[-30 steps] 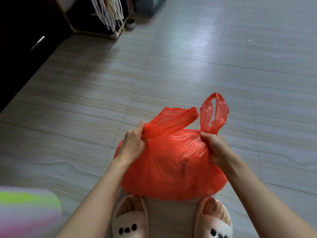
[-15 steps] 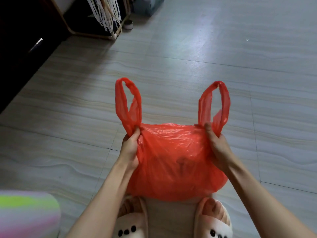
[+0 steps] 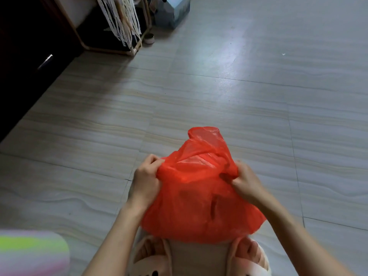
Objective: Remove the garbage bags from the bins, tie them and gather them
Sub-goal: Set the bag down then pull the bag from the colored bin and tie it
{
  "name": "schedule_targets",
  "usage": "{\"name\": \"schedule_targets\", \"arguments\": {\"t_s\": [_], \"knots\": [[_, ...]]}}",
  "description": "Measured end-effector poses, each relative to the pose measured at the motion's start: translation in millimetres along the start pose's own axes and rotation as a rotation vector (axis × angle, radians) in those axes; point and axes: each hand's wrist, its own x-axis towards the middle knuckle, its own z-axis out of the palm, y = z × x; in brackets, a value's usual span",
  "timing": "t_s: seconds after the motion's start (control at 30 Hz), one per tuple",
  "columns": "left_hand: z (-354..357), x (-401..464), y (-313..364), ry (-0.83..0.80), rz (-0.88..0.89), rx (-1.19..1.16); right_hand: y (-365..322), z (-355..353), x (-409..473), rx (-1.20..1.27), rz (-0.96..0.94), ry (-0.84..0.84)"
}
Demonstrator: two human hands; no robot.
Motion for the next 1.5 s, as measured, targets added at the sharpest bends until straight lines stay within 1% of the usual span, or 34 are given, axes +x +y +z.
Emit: {"name": "schedule_targets", "arguments": {"t_s": [0.07,0.13,0.2,0.23,0.33,0.37,0.47,0.53,0.6,0.73,0.83,0.9,0.93,0.97,1.03,1.07,1.13,1.2,1.3,1.4,1.5], "knots": [[-0.1,-5.7,1.4,0.084,0.085,-0.017,1.4,1.4,-3.2,-0.068,-0.035,0.065],[2.9,-6.7,4.9,0.15,0.103,-0.106,1.9,6.7,-5.6,-0.135,-0.058,0.158],[7.9,-4.2,6.6,0.201,0.046,-0.194,0.8,13.5,-4.9,-0.127,-0.084,0.264],[11.5,-2.2,7.0,0.202,0.008,-0.241,0.0,16.1,-3.1,-0.079,-0.08,0.306],[23.4,1.5,15.3,0.106,-0.152,-0.421,-1.4,20.9,6.2,0.166,-0.004,0.369],[27.2,2.6,19.7,0.096,-0.208,-0.463,-0.9,22.3,9.0,0.246,0.027,0.366],[40.6,15.3,28.4,0.154,-0.367,-0.514,-0.6,23.5,12.1,0.413,0.086,0.292],[48.9,25.1,30.5,0.166,-0.387,-0.558,-0.5,24.2,11.5,0.475,0.122,0.18],[56.1,31.2,32.7,0.132,-0.396,-0.646,-1.3,26.4,10.8,0.514,0.179,0.09],[62.0,31.2,36.7,-0.017,-0.445,-0.702,-5.5,30.2,10.4,0.668,0.242,0.055],[55.6,26.4,32.9,-0.174,-0.476,-0.858,-7.6,29.2,11.8,0.782,0.224,0.057],[49.4,20.5,29.7,-0.301,-0.428,-0.96,-9.2,29.5,14.6,0.769,0.199,0.069],[47.1,17.5,30.0,-0.34,-0.39,-0.952,-10.0,30.2,16.9,0.71,0.186,0.107],[46.2,14.7,29.6,-0.353,-0.352,-0.889,-11.0,31.5,19.7,0.613,0.179,0.16],[49.5,8.8,25.9,-0.269,-0.306,-0.713,-13.0,35.4,25.4,0.457,0.16,0.207],[50.7,6.1,26.0,-0.23,-0.303,-0.695,-13.4,37.6,27.6,0.434,0.146,0.19],[50.9,3.8,28.8,-0.199,-0.297,-0.759,-14.6,41.5,31.1,0.479,0.154,0.128],[51.3,4.3,32.6,-0.186,-0.309,-0.824,-14.5,43.7,33.0,0.59,0.211,0.06],[53.0,4.1,39.5,-0.167,-0.367,-0.932,-12.8,40.9,36.0,0.708,0.277,0.011],[50.3,2.8,39.1,-0.151,-0.434,-1.013,-11.3,41.8,38.9,0.753,0.273,-0.047],[49.5,3.6,36.7,-0.164,-0.467,-1.078,-12.5,45.6,37.6,0.717,0.239,-0.042]]}}
